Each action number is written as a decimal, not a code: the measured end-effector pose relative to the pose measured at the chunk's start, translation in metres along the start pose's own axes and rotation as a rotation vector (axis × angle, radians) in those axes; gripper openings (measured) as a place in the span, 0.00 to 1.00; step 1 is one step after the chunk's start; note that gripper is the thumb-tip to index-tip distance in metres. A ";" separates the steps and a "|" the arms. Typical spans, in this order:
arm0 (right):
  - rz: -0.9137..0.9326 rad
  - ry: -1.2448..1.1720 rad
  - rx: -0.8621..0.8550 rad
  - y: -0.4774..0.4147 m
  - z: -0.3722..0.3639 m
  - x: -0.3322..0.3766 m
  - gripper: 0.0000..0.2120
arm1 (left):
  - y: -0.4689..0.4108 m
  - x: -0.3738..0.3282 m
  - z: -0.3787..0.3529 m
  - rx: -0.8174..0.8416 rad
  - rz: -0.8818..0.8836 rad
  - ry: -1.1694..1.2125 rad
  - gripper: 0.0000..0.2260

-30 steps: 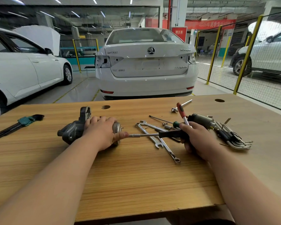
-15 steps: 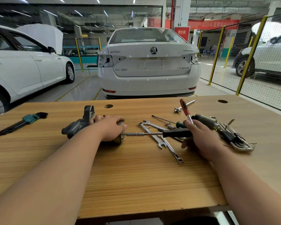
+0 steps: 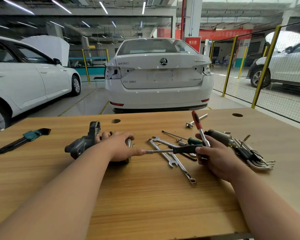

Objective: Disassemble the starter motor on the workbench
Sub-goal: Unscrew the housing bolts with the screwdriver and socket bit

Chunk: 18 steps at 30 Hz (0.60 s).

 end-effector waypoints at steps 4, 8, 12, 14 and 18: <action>-0.033 -0.159 0.012 0.003 -0.006 0.001 0.15 | 0.001 0.001 0.000 -0.002 0.008 0.008 0.36; 0.008 0.245 -0.164 0.005 0.003 0.003 0.11 | -0.003 0.001 0.000 -0.019 0.010 0.016 0.37; 0.014 0.388 -0.197 0.005 0.007 0.005 0.17 | -0.003 0.003 -0.001 -0.057 0.000 0.027 0.37; 0.008 0.402 -0.206 0.004 0.009 0.005 0.18 | 0.000 0.003 -0.002 -0.089 -0.002 0.013 0.37; -0.002 0.375 -0.212 0.005 0.008 0.006 0.19 | 0.004 0.002 -0.003 -0.133 -0.007 -0.018 0.38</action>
Point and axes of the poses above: each hand's wrist, its own y-axis away from the middle knuckle, its own z-axis out of the back of the hand, x = y × z, the point moved 8 cm from there along -y, towards the middle knuckle, and after that the axes turned 9 degrees about -y, right-handed, at the moved point
